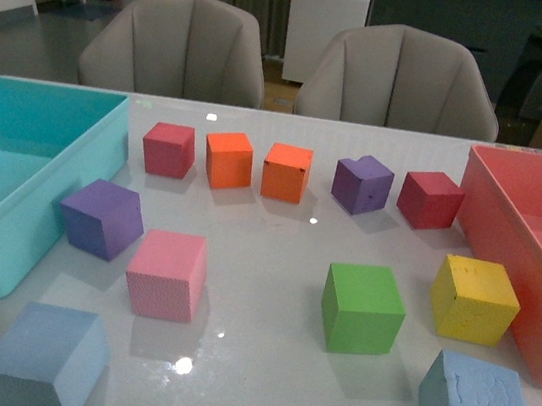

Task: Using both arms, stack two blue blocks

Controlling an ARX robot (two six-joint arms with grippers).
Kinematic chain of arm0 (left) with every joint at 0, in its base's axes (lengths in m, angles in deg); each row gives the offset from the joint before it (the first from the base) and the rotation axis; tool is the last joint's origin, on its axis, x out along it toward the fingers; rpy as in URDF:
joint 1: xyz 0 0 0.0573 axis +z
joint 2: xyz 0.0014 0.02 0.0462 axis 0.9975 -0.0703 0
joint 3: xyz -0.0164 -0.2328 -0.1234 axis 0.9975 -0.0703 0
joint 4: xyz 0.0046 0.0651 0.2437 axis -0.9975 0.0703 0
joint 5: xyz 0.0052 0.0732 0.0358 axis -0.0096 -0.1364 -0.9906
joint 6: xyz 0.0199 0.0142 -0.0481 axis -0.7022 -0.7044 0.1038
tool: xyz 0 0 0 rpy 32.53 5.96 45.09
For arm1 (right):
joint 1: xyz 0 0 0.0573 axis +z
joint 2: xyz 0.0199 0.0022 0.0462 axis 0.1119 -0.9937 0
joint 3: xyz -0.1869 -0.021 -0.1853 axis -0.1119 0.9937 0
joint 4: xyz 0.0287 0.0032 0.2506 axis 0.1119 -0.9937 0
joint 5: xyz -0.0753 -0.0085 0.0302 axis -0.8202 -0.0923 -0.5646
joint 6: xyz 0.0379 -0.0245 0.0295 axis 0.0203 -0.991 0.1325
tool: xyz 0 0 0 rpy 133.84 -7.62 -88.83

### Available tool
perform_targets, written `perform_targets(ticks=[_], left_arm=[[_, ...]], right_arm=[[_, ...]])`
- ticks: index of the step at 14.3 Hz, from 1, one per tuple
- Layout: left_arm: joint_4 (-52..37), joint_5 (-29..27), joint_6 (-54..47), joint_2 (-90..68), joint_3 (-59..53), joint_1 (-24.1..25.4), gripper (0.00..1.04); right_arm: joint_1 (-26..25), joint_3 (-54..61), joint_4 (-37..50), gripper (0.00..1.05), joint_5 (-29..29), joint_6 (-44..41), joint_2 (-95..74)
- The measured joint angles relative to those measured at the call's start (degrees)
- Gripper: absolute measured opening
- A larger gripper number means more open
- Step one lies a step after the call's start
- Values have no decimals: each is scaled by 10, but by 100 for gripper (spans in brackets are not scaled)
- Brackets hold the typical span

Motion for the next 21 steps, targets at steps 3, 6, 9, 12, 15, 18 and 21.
perform_targets(ticks=[3,6,9,12,15,18,21], left_arm=[[0,0,0,0,0,0,98],[0,0,0,0,0,0,98],[0,0,0,0,0,0,98],[0,0,0,0,0,0,98],[0,0,0,0,0,0,98],[-1,0,0,0,0,0,98],[0,0,0,0,0,0,98]], right_arm=[[0,0,0,98,0,0,0],[0,0,0,98,0,0,0],[0,0,0,98,0,0,0],[0,0,0,98,0,0,0],[0,0,0,98,0,0,0],[63,-80,32,98,-226,46,-202],[83,-201,165,98,-186,46,-438]])
